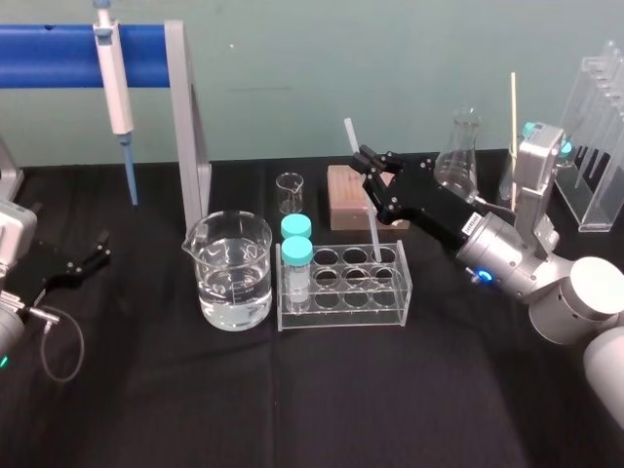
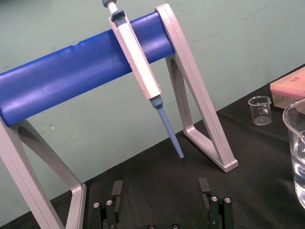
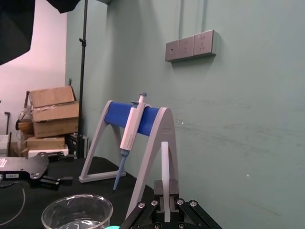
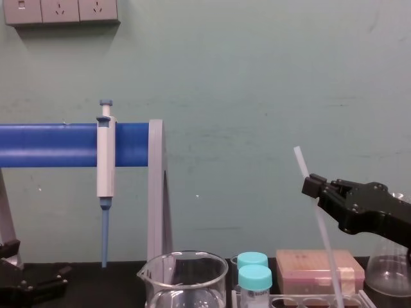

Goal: Pick up the stirring rod with one hand, then place it down.

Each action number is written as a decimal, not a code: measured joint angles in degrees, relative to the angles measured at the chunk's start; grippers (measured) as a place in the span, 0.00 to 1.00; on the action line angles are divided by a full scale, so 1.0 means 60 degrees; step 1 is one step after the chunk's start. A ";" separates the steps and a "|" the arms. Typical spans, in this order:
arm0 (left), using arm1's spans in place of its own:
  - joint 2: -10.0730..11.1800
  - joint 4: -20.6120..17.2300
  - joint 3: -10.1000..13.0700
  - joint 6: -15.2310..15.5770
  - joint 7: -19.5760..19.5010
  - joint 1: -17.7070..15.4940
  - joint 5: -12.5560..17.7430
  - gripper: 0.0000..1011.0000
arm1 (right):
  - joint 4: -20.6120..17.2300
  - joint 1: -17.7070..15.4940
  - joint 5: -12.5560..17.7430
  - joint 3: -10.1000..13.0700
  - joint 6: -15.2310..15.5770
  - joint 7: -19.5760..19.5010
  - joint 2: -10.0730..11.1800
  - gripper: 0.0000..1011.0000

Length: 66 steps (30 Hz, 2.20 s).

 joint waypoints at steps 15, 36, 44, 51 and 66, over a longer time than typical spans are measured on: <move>0.0000 0.0000 0.0001 0.0000 0.0000 0.0000 -0.0001 0.99 | 0.0831 0.0367 0.0103 -0.0130 0.0142 0.0241 -0.0148 0.06; 0.0000 0.0000 0.0000 0.0000 0.0000 0.0000 0.0000 0.99 | 0.1546 0.0622 -0.0058 -0.0399 0.0693 0.0311 -0.0250 0.06; 0.0000 0.0000 0.0000 0.0000 0.0000 0.0000 0.0000 0.99 | 0.1527 0.0613 -0.0094 -0.0404 0.0716 0.0264 -0.0241 0.06; 0.0000 0.0000 0.0001 0.0000 0.0000 0.0000 -0.0001 0.99 | 0.1526 0.0608 -0.0087 -0.0397 0.0708 0.0264 -0.0241 0.06; 0.0000 -0.0001 0.0001 0.0000 0.0000 -0.0001 0.0000 0.99 | 0.1526 0.0608 -0.0070 -0.0387 0.0694 0.0269 -0.0241 0.34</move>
